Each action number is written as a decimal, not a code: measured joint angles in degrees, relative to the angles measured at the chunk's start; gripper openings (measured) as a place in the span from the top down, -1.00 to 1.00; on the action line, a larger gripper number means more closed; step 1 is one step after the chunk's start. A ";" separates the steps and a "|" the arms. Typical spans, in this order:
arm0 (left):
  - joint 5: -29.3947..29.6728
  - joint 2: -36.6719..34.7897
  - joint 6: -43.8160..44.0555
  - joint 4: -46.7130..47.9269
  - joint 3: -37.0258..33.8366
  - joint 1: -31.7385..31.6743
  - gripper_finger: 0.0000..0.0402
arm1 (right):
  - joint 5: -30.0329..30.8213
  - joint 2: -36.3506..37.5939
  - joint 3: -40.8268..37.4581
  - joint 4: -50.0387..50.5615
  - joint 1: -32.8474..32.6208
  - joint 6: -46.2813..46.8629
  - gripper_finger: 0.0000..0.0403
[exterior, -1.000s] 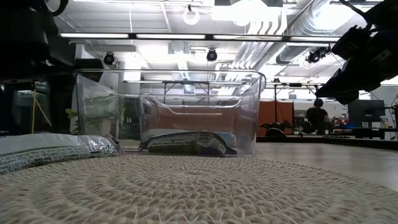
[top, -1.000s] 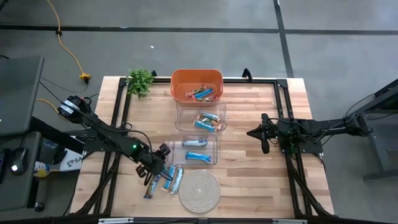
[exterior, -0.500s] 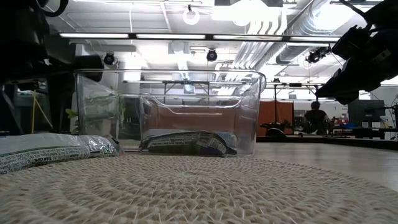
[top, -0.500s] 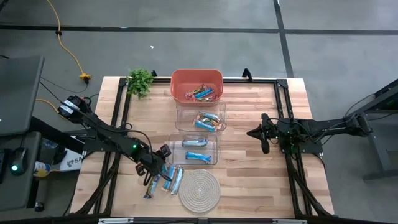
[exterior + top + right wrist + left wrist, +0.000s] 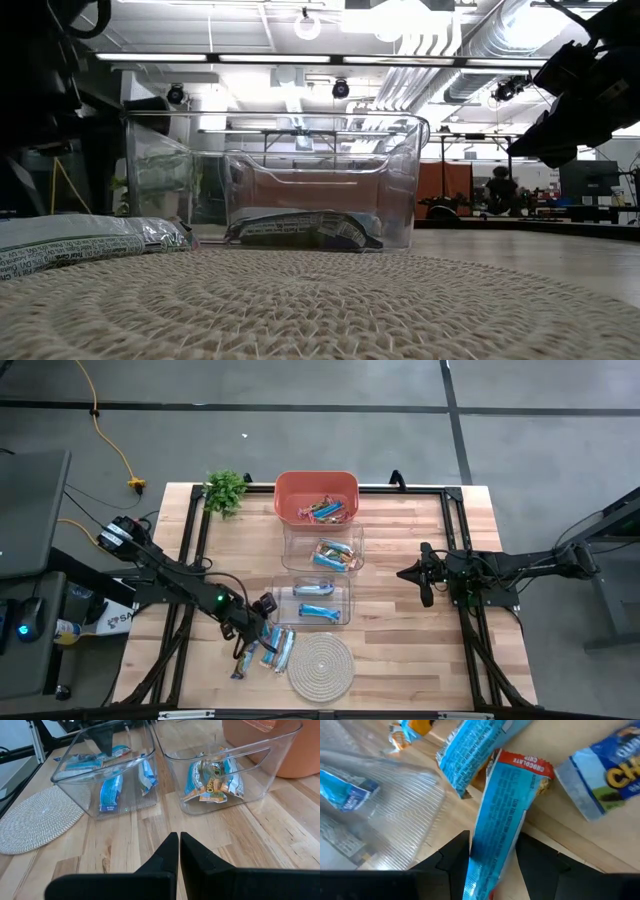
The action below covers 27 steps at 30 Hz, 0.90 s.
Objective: Pick and place Granola Bars by type
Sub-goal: Put the red granola bar into the orange bin
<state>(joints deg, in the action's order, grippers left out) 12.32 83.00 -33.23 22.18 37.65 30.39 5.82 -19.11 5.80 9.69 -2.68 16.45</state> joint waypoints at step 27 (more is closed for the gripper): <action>3.15 0.52 5.27 3.48 2.82 0.00 0.70 | 0.00 0.01 0.00 -0.04 0.00 0.00 1.00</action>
<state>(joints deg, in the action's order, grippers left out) 15.47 83.53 -27.96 25.66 40.47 30.39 5.82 -19.10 5.80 9.66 -2.68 16.45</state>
